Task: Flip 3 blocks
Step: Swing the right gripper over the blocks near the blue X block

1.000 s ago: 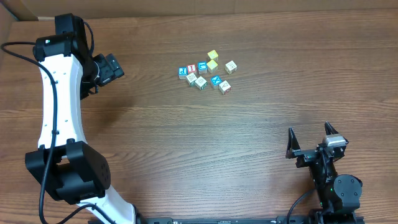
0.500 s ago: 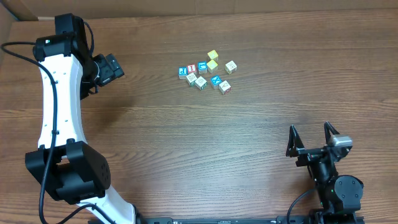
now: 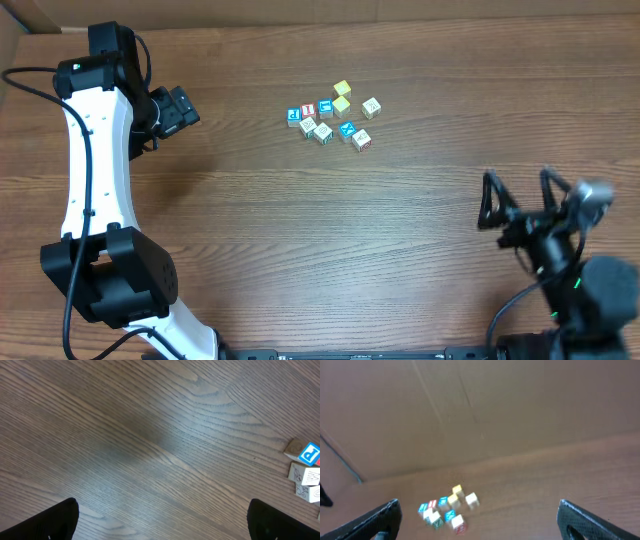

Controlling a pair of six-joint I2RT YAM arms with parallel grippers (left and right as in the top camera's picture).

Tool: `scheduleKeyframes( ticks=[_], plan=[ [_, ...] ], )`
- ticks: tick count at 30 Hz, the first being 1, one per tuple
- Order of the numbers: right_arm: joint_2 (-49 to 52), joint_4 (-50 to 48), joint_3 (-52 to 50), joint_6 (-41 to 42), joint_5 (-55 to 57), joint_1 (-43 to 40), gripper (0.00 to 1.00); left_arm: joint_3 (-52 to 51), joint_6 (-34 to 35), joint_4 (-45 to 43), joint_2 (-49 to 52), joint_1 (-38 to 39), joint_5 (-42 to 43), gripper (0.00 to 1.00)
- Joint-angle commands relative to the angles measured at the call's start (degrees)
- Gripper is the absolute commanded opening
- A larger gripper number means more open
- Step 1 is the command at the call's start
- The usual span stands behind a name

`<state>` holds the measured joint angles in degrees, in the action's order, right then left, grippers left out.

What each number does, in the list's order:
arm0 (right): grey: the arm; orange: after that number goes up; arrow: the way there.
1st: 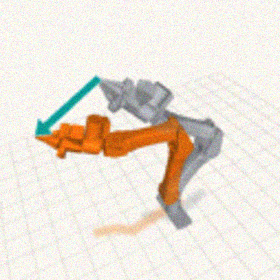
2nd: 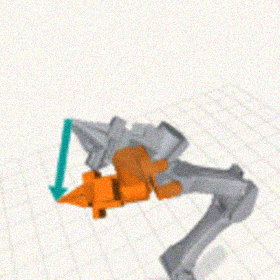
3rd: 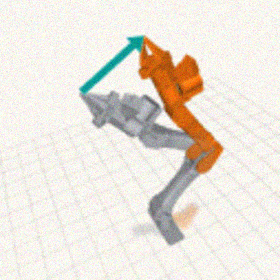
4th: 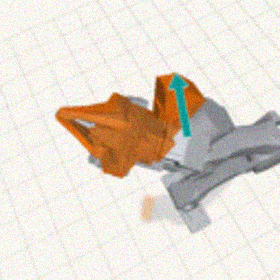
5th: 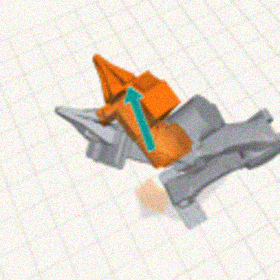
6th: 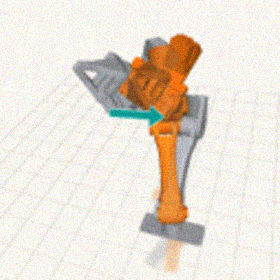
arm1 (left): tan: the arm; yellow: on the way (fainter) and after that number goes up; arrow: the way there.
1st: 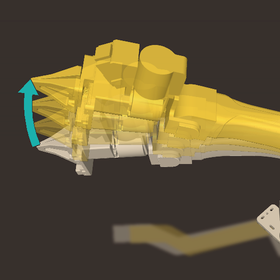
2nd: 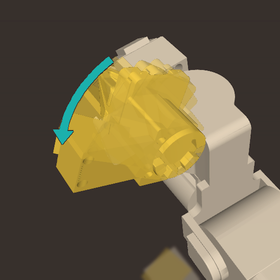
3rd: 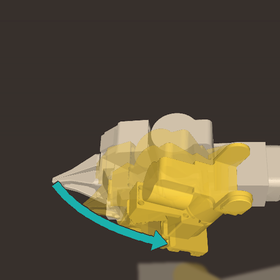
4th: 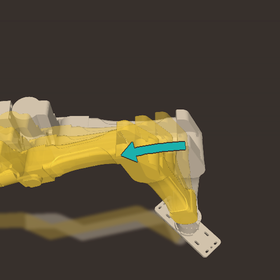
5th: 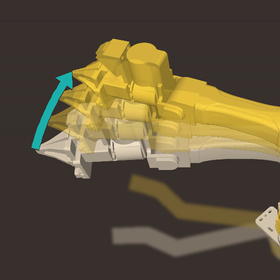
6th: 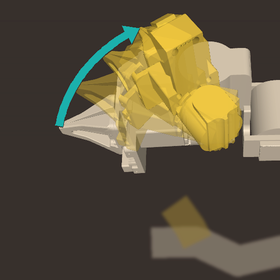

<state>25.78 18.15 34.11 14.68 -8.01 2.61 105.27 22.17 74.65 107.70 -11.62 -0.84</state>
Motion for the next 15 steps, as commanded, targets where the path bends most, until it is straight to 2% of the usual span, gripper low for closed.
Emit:
scheduleKeyframes(
  ticks=[1,9,12,15],
  plan=[
    [12.04,7.23,14.49,0.33,-2.95,-0.44,1.00,1.33,0.13,0.09,0.42,0.39,0.42,1.00],
    [44.92,43.45,55.41,-0.33,-7.10,-0.33,1.00,1.33,0.13,0.07,0.42,0.39,0.42,1.00],
    [54.62,49.46,64.67,-0.13,-7.80,-0.33,1.00,1.33,0.13,0.09,0.42,0.39,0.42,1.00],
    [60.48,48.89,67.49,2.58,-14.82,-0.33,1.00,1.33,0.13,0.09,0.42,0.39,0.42,1.00]
  ],
)
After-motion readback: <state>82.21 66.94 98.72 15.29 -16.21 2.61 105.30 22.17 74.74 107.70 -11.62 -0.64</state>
